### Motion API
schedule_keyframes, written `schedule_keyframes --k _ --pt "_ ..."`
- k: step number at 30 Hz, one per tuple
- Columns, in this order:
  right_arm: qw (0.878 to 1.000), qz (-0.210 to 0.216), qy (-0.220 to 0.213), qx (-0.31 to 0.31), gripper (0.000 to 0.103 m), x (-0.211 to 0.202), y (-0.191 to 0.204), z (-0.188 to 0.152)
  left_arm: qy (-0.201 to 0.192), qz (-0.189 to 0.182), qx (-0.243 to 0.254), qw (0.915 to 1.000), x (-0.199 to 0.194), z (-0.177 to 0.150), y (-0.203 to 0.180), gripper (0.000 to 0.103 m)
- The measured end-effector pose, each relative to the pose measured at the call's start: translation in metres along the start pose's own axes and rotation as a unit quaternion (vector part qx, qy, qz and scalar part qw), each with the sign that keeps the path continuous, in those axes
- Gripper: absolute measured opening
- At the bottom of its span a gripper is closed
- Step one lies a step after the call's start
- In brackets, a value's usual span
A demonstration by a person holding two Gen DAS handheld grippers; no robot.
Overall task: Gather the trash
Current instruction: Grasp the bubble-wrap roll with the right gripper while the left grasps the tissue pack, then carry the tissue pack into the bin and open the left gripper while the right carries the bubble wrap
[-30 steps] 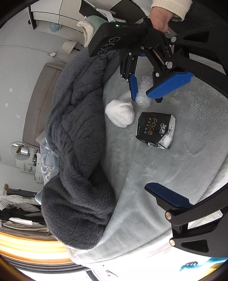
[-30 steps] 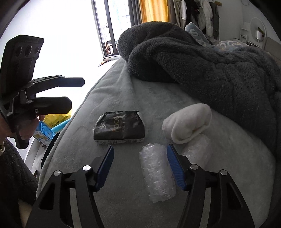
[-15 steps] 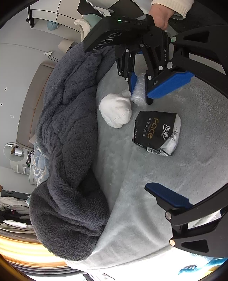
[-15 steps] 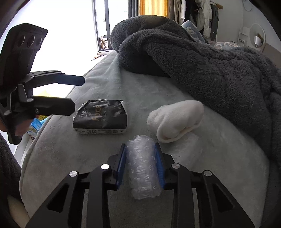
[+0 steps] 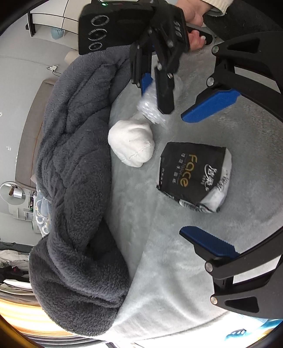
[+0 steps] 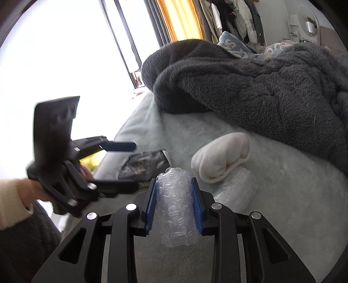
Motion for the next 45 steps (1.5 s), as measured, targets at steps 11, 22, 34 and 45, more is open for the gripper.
schedule_keyframes --k 11,22,34,45 --pt "1.000 0.001 -0.007 0.015 0.030 -0.008 -0.002 0.006 0.013 0.010 0.003 0.9999 0.018 -0.005 -0.007 0.073" --pt "0.999 -0.036 -0.009 0.011 0.030 -0.015 0.011 0.025 0.016 0.033 0.007 0.9993 0.007 -0.006 -0.013 0.062" --pt "0.999 -0.051 0.001 0.007 0.030 -0.016 0.054 0.029 -0.015 0.094 -0.026 0.9951 -0.052 -0.001 -0.015 0.061" --pt "0.998 -0.054 -0.014 0.005 0.030 -0.018 0.097 0.036 -0.015 0.174 -0.076 0.9817 -0.106 -0.026 0.015 0.061"
Point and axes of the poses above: each gripper's, at about its wrist camera, not at the fingertips, and x roughly the way its jaws point, y to its left, z to its top, the point moved 5 cm from there along x, roughly the way its jaws point, and after that the axes turned 11 degrees about -y, right-handed, at the moved point
